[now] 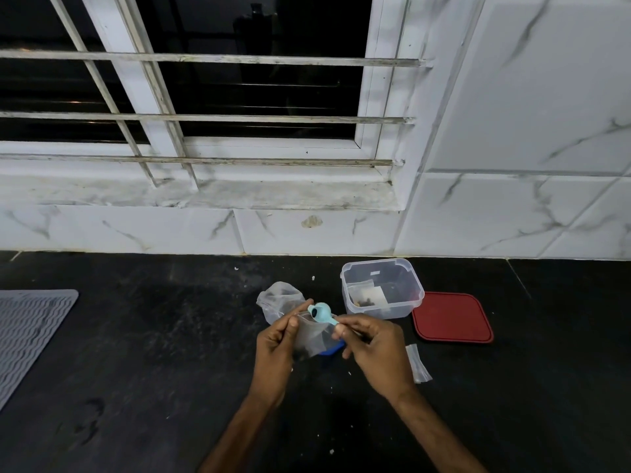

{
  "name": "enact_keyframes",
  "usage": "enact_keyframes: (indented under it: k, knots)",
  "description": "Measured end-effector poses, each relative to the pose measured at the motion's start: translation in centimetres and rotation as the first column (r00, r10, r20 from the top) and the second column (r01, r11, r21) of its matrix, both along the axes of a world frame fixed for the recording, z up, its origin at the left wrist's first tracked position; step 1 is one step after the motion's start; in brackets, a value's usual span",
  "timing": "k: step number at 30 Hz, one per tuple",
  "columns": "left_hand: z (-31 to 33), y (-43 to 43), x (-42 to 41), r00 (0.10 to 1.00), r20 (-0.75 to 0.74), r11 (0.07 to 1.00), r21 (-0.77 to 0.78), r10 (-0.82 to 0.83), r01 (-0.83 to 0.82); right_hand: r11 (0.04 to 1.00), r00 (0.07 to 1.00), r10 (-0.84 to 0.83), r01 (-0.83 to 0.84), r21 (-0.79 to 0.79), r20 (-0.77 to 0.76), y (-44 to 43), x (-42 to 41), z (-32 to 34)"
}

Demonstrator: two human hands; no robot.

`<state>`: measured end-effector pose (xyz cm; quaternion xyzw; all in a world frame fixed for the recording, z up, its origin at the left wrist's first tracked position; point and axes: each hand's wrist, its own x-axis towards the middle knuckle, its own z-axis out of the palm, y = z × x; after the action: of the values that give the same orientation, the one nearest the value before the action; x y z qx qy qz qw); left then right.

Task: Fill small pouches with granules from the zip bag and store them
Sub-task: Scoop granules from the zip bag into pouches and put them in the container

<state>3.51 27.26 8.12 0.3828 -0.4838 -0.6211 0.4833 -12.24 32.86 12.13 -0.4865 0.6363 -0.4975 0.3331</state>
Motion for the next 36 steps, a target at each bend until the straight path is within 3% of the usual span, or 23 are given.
enact_keyframes:
  k: [3,5,6,8,10,15,18,28,36]
  knots:
    - [-0.2,-0.2,-0.1,1.0,-0.014,1.0,0.007,0.004,-0.004,1.0,1.0,-0.002,0.001,0.01,0.026,0.2,-0.2,-0.2]
    - [-0.1,-0.2,-0.3,1.0,-0.01,1.0,0.012,0.009,-0.009,1.0,0.989,-0.01,0.007,-0.024,-0.148,0.6,-0.1,-0.5]
    - [-0.1,-0.1,-0.4,1.0,-0.004,1.0,0.01,0.012,-0.012,0.997,0.94,-0.028,0.003,-0.074,-0.339,0.6,-0.2,-0.9]
    - [0.1,0.0,-0.8,1.0,-0.002,1.0,0.005,0.015,-0.015,0.988,0.745,-0.064,-0.049,-0.15,-0.664,0.7,-0.2,-1.2]
    - [0.3,0.2,-1.1,1.0,-0.012,1.0,0.001,0.023,-0.023,0.977,0.624,-0.095,-0.089,-0.191,-0.776,0.6,0.0,-1.2]
    - [1.0,0.3,-1.6,0.999,-0.038,1.0,-0.009,0.005,-0.005,0.999,0.606,-0.001,-0.033,-0.027,-0.795,0.0,0.7,-0.7]
    - [1.2,0.4,-1.9,1.0,-0.029,1.0,-0.014,-0.006,0.006,0.996,0.647,0.081,-0.037,0.075,-0.758,-0.6,0.9,-0.1]
    - [1.5,0.7,-1.9,1.0,0.005,0.998,-0.059,-0.015,0.015,0.998,0.643,-0.057,0.061,-0.024,-0.764,-2.2,1.1,0.0]
    - [1.9,0.7,-1.9,1.0,-0.001,0.996,-0.085,-0.027,0.027,1.0,0.714,0.009,-0.005,0.009,-0.701,-2.8,0.4,1.0]
